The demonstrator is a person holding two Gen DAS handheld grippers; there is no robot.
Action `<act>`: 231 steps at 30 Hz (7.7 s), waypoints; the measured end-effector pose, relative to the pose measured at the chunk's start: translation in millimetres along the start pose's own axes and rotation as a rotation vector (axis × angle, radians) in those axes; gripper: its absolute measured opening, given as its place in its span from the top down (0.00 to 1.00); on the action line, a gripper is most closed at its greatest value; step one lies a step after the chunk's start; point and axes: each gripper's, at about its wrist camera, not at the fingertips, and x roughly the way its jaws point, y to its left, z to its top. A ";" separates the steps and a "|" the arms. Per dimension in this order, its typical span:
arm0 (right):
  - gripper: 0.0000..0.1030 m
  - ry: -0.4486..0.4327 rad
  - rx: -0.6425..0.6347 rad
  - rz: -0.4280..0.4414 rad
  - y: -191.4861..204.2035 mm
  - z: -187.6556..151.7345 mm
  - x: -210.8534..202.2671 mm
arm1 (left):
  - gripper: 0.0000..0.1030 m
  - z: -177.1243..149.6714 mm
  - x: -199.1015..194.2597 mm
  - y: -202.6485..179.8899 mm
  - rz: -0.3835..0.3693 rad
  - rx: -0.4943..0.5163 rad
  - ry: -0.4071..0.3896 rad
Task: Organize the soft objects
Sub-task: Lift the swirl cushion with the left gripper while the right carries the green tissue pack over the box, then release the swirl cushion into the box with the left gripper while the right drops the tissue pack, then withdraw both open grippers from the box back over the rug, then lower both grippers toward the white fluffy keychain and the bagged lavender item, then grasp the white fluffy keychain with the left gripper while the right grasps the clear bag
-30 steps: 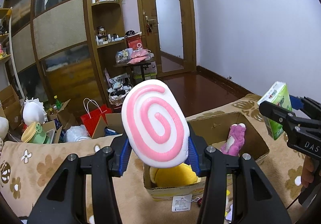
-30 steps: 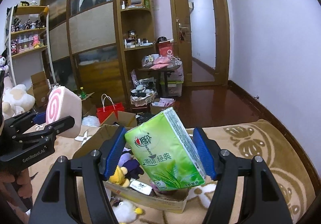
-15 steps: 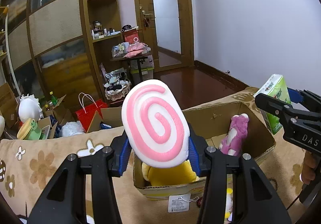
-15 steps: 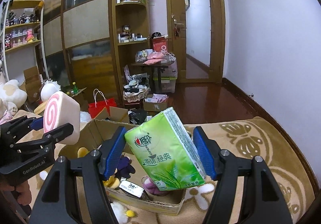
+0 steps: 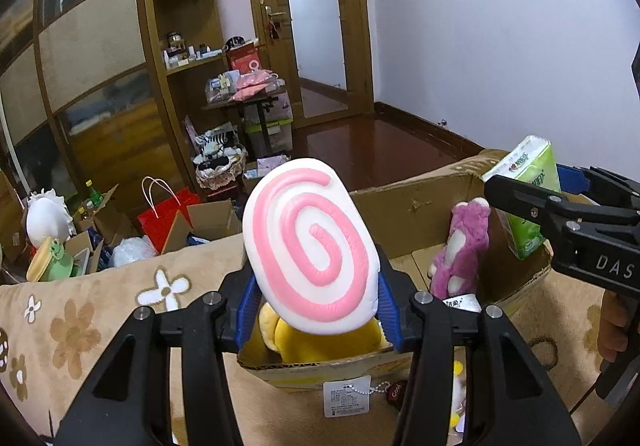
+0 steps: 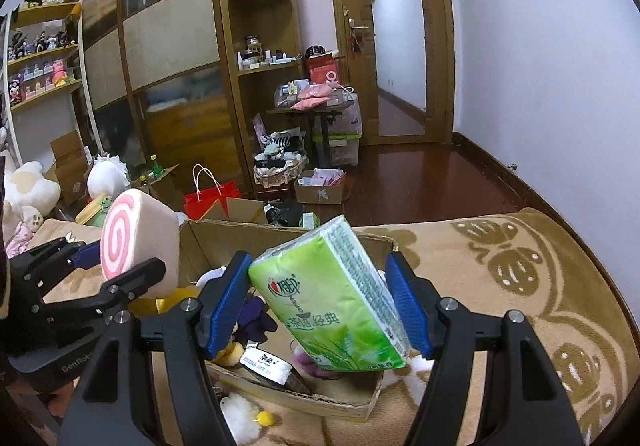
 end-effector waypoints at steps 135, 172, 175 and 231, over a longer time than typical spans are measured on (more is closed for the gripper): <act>0.00 0.500 -0.066 -0.061 41.8 -157.1 42.2 | 0.06 -96.6 80.2 -45.9 -0.156 -0.043 0.521; 0.01 0.554 -0.090 -0.049 35.6 -162.5 36.4 | 0.57 -114.6 74.8 -21.0 -0.168 -0.101 0.559; 0.07 0.553 -0.081 -0.046 31.2 -162.3 31.8 | 0.68 -117.4 70.0 -17.0 -0.174 -0.111 0.569; 0.98 0.471 -0.068 0.058 32.6 -145.8 -9.6 | 0.90 -93.4 -28.6 11.3 -0.083 -0.195 0.400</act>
